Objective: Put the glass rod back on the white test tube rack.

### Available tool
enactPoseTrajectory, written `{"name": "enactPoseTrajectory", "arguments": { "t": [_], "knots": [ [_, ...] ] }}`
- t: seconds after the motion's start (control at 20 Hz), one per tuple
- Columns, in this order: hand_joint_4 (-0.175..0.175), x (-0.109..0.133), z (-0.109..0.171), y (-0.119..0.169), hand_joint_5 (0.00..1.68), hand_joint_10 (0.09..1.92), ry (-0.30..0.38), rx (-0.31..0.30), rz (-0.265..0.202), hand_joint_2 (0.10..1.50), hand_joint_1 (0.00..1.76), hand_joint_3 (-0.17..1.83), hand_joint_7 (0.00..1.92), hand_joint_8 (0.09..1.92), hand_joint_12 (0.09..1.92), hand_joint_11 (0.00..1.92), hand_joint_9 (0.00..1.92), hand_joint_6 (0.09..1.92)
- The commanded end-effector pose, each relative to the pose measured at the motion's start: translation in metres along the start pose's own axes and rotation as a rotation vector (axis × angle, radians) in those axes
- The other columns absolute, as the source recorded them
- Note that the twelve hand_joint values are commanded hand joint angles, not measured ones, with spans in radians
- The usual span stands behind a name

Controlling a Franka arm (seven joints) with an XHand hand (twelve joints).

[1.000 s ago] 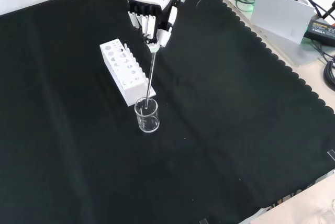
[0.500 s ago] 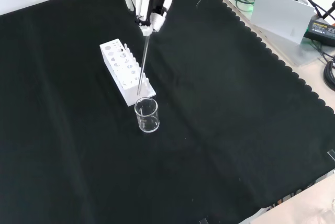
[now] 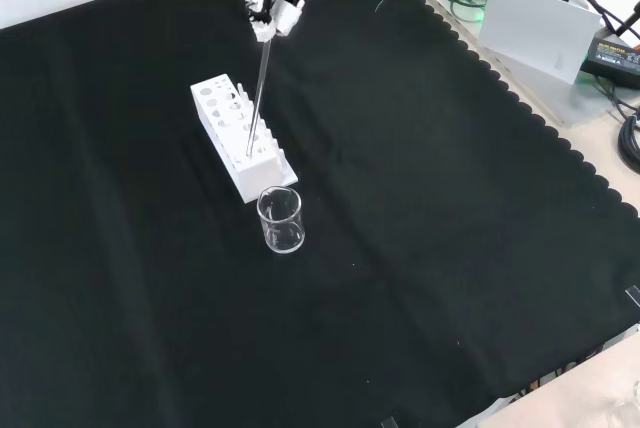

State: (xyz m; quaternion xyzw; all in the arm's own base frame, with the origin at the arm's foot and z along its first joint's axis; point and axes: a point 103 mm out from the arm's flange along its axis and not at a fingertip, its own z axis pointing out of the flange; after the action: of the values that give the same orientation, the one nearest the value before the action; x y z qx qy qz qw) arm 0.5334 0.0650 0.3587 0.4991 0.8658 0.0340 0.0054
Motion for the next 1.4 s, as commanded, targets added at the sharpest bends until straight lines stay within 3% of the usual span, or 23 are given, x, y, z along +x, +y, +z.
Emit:
{"name": "enactPoseTrajectory", "arguments": {
  "t": [0.05,1.4],
  "knots": [
    [-0.175,-0.013,-0.003,-0.012,1.25,0.47,-0.011,-0.006,0.034,1.07,1.31,-0.17,1.3,0.58,0.75,1.7,1.87,0.56],
    [-0.175,-0.067,0.0,-0.069,1.26,0.47,-0.02,0.007,0.153,1.07,1.31,-0.17,1.3,0.57,0.75,1.7,1.87,0.56]
  ]
}}
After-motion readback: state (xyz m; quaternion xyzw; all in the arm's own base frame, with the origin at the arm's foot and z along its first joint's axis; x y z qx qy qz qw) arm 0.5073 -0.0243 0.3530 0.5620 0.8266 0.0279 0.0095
